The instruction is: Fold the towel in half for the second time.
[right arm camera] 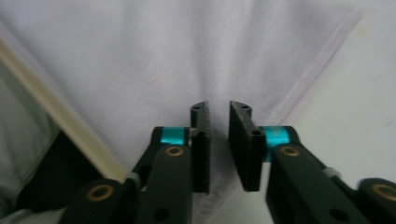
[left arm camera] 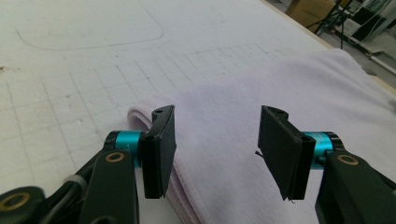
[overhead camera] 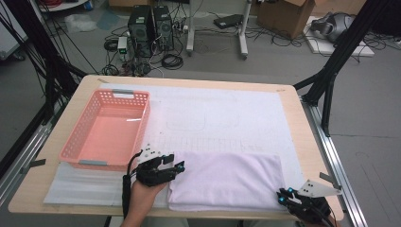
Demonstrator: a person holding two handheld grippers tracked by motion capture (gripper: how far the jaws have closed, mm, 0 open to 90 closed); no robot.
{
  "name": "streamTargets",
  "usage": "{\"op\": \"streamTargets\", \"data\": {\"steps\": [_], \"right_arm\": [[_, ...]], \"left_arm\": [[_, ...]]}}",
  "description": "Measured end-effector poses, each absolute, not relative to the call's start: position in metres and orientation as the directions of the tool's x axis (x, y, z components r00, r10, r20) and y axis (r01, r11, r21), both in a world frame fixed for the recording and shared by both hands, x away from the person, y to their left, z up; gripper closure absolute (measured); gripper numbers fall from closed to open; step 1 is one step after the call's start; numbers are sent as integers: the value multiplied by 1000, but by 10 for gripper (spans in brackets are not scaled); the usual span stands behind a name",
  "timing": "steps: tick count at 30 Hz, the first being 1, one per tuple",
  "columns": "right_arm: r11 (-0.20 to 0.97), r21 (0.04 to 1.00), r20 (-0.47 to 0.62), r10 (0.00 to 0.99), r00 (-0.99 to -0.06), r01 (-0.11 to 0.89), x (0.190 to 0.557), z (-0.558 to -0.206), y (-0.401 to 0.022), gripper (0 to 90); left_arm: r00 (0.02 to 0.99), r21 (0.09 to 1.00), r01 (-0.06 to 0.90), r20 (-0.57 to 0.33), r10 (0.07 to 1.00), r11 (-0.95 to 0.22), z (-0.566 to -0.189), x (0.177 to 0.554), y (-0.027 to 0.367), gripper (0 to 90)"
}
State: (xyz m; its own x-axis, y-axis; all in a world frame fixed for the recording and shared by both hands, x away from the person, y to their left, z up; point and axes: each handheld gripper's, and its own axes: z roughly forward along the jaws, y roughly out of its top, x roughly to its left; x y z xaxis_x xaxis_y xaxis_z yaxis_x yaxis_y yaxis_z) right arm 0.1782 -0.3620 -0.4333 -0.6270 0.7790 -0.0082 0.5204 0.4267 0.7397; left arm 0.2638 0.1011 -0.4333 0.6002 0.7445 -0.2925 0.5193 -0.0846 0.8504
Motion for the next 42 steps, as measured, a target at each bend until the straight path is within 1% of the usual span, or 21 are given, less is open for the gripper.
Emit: {"op": "streamTargets", "data": {"steps": [2, 4, 9, 11, 12, 14, 16, 17, 19, 21, 23, 25, 27, 28, 29, 30, 31, 32, 34, 38, 42], "right_arm": [[387, 770, 8, 789, -614, 508, 187, -430, -363, 705], [374, 787, 0, 795, -606, 490, 201, -428, -362, 698], [343, 801, 28, 797, -604, 490, 246, -432, -352, 762], [331, 798, 42, 803, -594, 504, 261, -436, -348, 773], [326, 790, 46, 813, -580, 520, 267, -439, -345, 779], [353, 763, 22, 824, -567, 542, 275, -446, -345, 786], [341, 761, 27, 833, -552, 552, 276, -445, -349, 775], [360, 753, 1, 837, -548, 551, 275, -443, -349, 757], [380, 748, -28, 837, -547, 544, 274, -437, -350, 681], [341, 777, -4, 843, -538, 529, 276, -431, -353, 554], [319, 786, 6, 853, -522, 529, 282, -429, -355, 475], [347, 763, -18, 855, -518, 545, 292, -432, -355, 434], [362, 720, -2, 854, -520, 592, 301, -439, -357, 418], [341, 722, 28, 855, -517, 602, 303, -443, -359, 435], [317, 722, 74, 848, -525, 614, 305, -443, -362, 532], [307, 724, 106, 835, -540, 617, 306, -444, -363, 688], [304, 729, 122, 824, -553, 614, 307, -442, -364, 790], [314, 728, 112, 823, -557, 610, 308, -440, -364, 804], [309, 740, 91, 834, -544, 598, 315, -437, -363, 812], [252, 783, 75, 869, -489, 568, 328, -430, -364, 812], [241, 803, 31, 897, -442, 545, 342, -428, -359, 809]], "left_arm": [[589, 844, 528, -283, 757, -94, -435, 273, 100, 461], [582, 835, 540, -284, 762, -101, -437, 281, 100, 462], [556, 817, 556, -229, 799, -153, -443, 300, 93, 471], [538, 805, 563, -183, 823, -189, -447, 304, 91, 516], [519, 782, 591, -180, 836, -198, -450, 306, 91, 526], [505, 786, 590, -181, 844, -185, -451, 304, 92, 539], [502, 789, 583, -164, 849, -193, -450, 302, 92, 514], [499, 793, 581, -171, 850, -182, -450, 302, 93, 495], [508, 801, 578, -204, 837, -156, -451, 305, 95, 442], [545, 795, 586, -242, 803, -158, -453, 308, 93, 418], [560, 789, 588, -237, 794, -179, -453, 309, 90, 417], [556, 786, 594, -246, 794, -173, -453, 309, 90, 490], [563, 779, 605, -272, 780, -165, -453, 309, 92, 710], [557, 781, 603, -269, 785, -160, -452, 309, 91, 758], [553, 784, 601, -267, 789, -155, -451, 309, 91, 787], [543, 799, 587, -270, 795, -130, -450, 309, 91, 798], [536, 808, 579, -274, 798, -111, -449, 310, 92, 803], [521, 820, 567, -281, 806, -81, -447, 311, 93, 805], [515, 827, 555, -256, 818, -90, -443, 316, 93, 806], [489, 850, 523, -236, 840, -66, -433, 332, 89, 806], [461, 856, 515, -237, 855, -40, -439, 350, 86, 794]]}}
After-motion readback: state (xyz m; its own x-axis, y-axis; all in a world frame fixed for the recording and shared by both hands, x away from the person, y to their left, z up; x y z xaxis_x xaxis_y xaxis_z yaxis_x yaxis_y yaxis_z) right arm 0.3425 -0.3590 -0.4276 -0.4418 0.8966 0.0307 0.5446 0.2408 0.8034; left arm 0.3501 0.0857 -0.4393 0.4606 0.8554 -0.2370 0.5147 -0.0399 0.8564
